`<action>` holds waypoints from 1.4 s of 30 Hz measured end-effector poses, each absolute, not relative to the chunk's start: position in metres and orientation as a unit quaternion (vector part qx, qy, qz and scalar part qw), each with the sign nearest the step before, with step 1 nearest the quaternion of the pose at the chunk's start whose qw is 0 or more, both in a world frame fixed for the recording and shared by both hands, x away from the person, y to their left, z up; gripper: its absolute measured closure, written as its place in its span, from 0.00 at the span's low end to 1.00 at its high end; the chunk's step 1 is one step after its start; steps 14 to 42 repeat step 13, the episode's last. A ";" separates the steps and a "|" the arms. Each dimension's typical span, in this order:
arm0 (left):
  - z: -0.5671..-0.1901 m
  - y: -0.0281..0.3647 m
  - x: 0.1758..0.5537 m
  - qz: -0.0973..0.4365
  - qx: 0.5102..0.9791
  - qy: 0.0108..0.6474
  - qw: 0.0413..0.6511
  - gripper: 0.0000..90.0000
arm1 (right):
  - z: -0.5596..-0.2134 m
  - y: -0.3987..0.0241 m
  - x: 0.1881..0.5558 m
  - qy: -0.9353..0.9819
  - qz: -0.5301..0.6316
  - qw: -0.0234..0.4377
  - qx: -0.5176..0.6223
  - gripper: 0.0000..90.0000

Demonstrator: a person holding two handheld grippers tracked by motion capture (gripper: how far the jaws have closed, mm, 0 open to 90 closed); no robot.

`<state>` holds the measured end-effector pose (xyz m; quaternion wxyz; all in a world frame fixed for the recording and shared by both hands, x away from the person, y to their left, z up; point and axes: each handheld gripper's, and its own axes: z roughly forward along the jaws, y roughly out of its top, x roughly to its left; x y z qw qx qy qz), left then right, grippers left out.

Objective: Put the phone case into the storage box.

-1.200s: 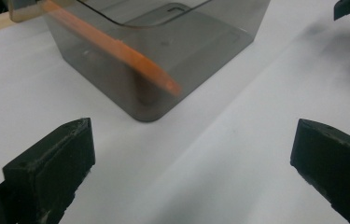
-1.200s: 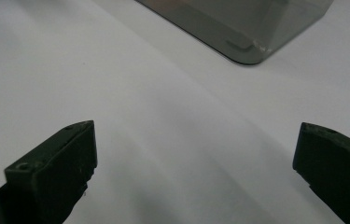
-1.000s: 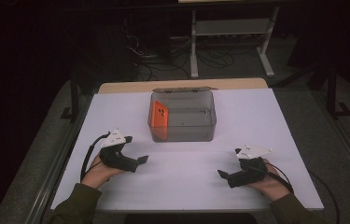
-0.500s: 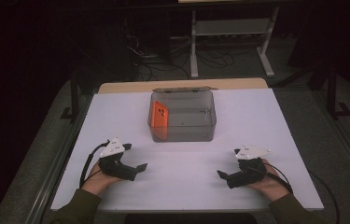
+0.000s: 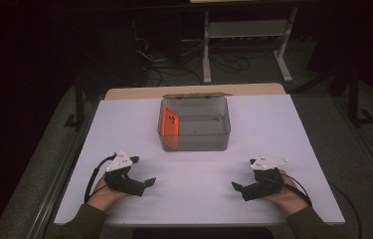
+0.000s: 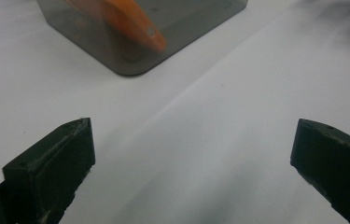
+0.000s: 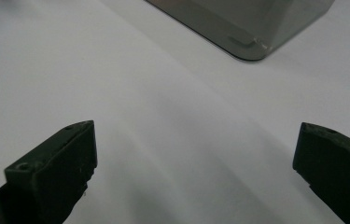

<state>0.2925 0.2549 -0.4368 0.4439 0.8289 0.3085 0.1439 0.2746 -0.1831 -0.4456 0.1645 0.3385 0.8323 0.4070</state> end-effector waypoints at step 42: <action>-0.437 0.254 0.292 0.143 0.830 0.308 0.443 0.00 | -0.445 -0.183 0.275 0.832 0.407 0.164 0.338 0.00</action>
